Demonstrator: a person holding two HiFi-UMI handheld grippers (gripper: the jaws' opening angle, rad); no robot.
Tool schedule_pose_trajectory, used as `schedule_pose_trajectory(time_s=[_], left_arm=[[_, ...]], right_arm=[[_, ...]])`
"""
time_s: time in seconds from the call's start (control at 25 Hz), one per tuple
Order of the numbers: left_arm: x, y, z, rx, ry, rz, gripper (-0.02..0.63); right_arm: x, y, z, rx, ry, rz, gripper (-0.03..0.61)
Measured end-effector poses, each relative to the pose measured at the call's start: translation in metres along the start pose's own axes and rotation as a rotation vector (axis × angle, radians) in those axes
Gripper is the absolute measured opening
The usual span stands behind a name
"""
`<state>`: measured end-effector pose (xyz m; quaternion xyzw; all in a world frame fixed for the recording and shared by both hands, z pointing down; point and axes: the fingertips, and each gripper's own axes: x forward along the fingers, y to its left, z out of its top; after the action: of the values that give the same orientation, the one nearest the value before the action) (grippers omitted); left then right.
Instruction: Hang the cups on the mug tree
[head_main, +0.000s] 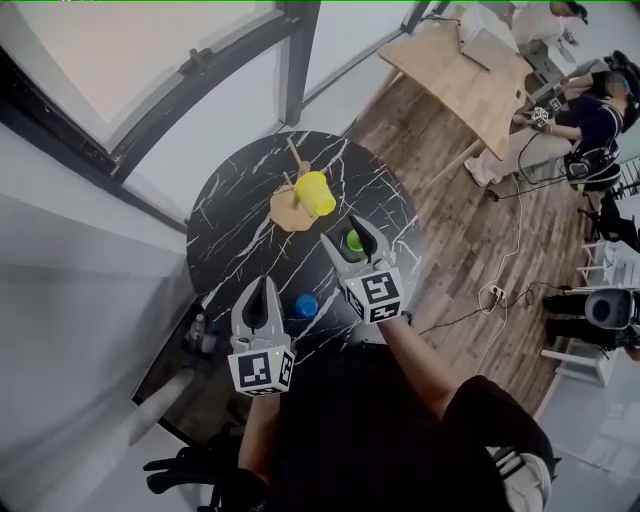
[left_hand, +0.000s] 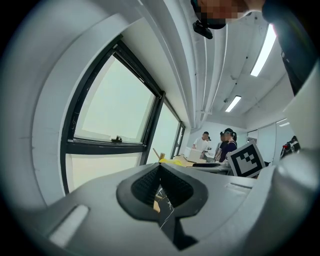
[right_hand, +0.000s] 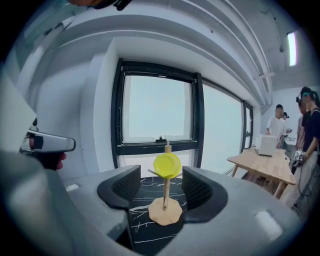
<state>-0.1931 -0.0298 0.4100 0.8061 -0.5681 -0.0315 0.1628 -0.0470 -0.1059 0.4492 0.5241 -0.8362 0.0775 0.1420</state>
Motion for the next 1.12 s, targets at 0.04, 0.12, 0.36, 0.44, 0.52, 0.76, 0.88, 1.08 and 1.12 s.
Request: schedule_pose_trajectory(time_s=[0.04, 0.12, 0.36, 0.44, 0.52, 0.76, 0.88, 1.08, 1.12], left_arm=[[-0.002, -0.001, -0.002, -0.001, -0.001, -0.008, 0.002], [-0.004, -0.003, -0.009, -0.005, 0.005, -0.026, 0.002], [-0.006, -0.022, -0.021, 0.017, 0.030, -0.089, 0.002], [-0.008, -0.032, -0.021, 0.031, 0.028, -0.096, 0.002], [-0.011, -0.043, -0.021, 0.044, 0.025, -0.096, 0.002], [-0.023, -0.077, -0.028, 0.061, 0.002, -0.060, 0.002], [-0.029, -0.100, -0.035, 0.062, -0.006, -0.036, 0.002], [-0.040, -0.135, -0.054, 0.065, -0.002, 0.019, 0.002], [-0.043, -0.141, -0.058, 0.067, 0.000, 0.032, 0.002]], right_arm=[[-0.006, 0.002, -0.002, 0.001, 0.001, 0.000, 0.249], [-0.016, 0.004, -0.007, 0.012, 0.005, -0.002, 0.249], [-0.048, 0.008, -0.017, 0.066, 0.000, 0.006, 0.175], [-0.059, 0.009, -0.020, 0.086, -0.001, 0.019, 0.128], [-0.071, 0.007, -0.024, 0.098, -0.005, 0.020, 0.074], [-0.103, -0.003, -0.035, 0.102, -0.013, 0.067, 0.000], [-0.122, -0.008, -0.045, 0.089, -0.005, 0.104, 0.000], [-0.153, -0.016, -0.069, 0.098, 0.036, 0.158, 0.000], [-0.159, -0.018, -0.074, 0.096, 0.045, 0.171, 0.000]])
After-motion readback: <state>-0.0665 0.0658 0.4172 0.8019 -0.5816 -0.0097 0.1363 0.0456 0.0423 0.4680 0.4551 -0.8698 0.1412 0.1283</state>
